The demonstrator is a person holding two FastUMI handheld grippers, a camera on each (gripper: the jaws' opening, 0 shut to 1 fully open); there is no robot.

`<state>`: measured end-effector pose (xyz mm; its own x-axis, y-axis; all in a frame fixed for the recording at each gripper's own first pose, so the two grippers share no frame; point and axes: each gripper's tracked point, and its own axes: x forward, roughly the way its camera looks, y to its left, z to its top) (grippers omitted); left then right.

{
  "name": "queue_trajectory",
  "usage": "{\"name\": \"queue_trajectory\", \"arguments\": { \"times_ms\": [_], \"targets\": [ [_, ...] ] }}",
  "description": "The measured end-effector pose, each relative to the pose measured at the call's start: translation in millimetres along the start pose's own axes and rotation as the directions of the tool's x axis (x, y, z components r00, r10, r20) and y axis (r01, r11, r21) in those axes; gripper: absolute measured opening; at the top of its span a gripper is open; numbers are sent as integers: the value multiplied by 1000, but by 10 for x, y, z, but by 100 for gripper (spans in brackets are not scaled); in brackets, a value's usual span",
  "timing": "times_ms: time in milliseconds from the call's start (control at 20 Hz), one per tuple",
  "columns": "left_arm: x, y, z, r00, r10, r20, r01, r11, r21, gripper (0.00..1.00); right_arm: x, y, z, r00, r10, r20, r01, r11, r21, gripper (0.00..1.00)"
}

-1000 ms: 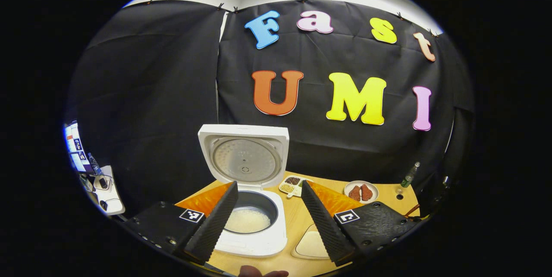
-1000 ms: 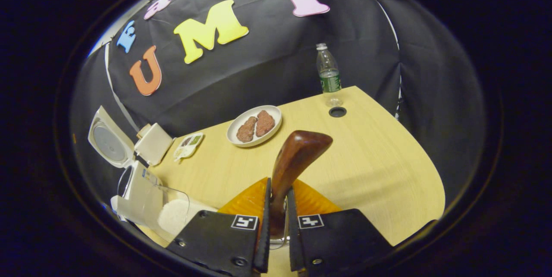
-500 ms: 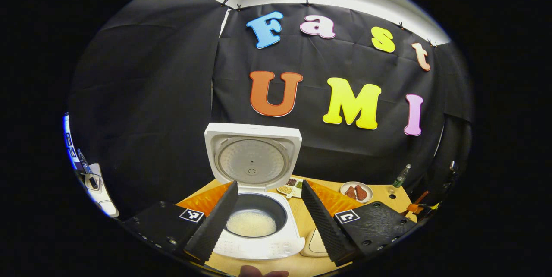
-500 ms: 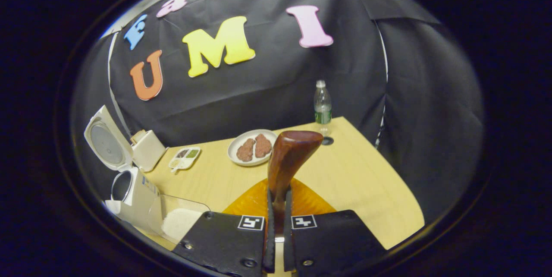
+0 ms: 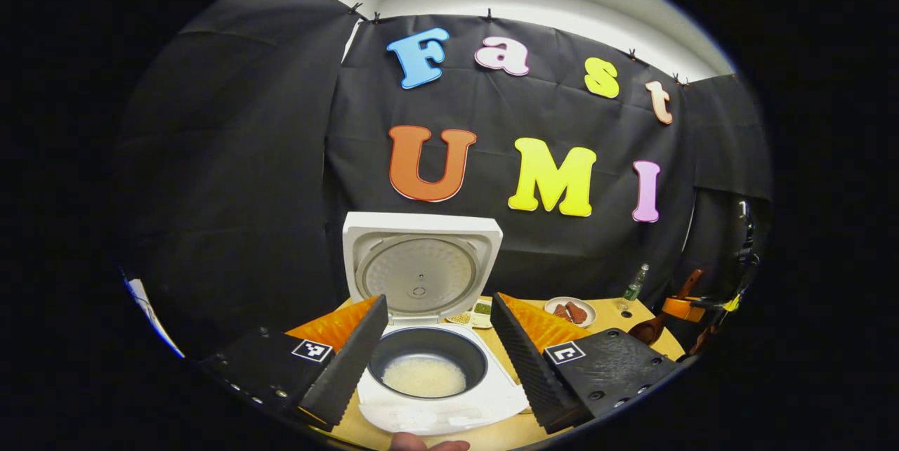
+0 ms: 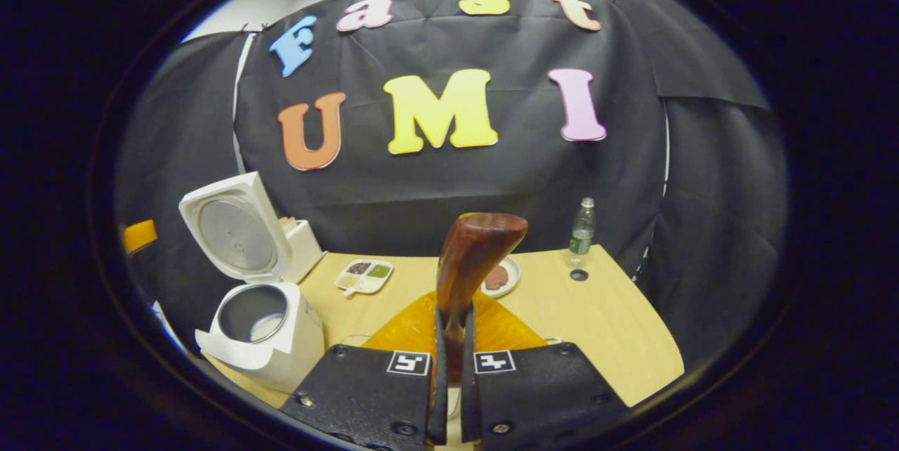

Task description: Close the left gripper, press the button to open the rice cooker; take a wooden spoon from the chopstick holder with the right hand, scoop a spoonful of rice and pour it into the rice cooker, then put the wooden spoon back into the chopstick holder.

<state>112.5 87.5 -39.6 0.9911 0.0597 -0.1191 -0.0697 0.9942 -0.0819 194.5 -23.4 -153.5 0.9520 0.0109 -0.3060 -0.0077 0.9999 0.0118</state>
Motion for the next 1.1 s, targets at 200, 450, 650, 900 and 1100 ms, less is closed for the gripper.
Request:
{"name": "queue_trajectory", "arguments": {
  "times_ms": [200,450,650,900,1100],
  "targets": [
    [-71,78,29,1000,-23,16,23,1000,4,94,194,243,-584,997,-21,-71,11,992,-129,8],
    [-132,203,-41,999,-28,-20,29,1000,7,94,428,284,-1193,988,-106,-108,68,949,-307,10],
    [-196,299,-91,999,-33,-43,34,999,28,94,495,491,-1445,985,-112,-135,66,949,-307,10],
    [-243,408,-122,998,-25,-60,27,999,34,94,529,853,-1541,977,3,-212,-7,1000,-18,10],
    [-269,442,-158,997,-26,-74,28,999,29,94,526,836,-1525,967,54,-248,7,970,242,10]
  ]
}}
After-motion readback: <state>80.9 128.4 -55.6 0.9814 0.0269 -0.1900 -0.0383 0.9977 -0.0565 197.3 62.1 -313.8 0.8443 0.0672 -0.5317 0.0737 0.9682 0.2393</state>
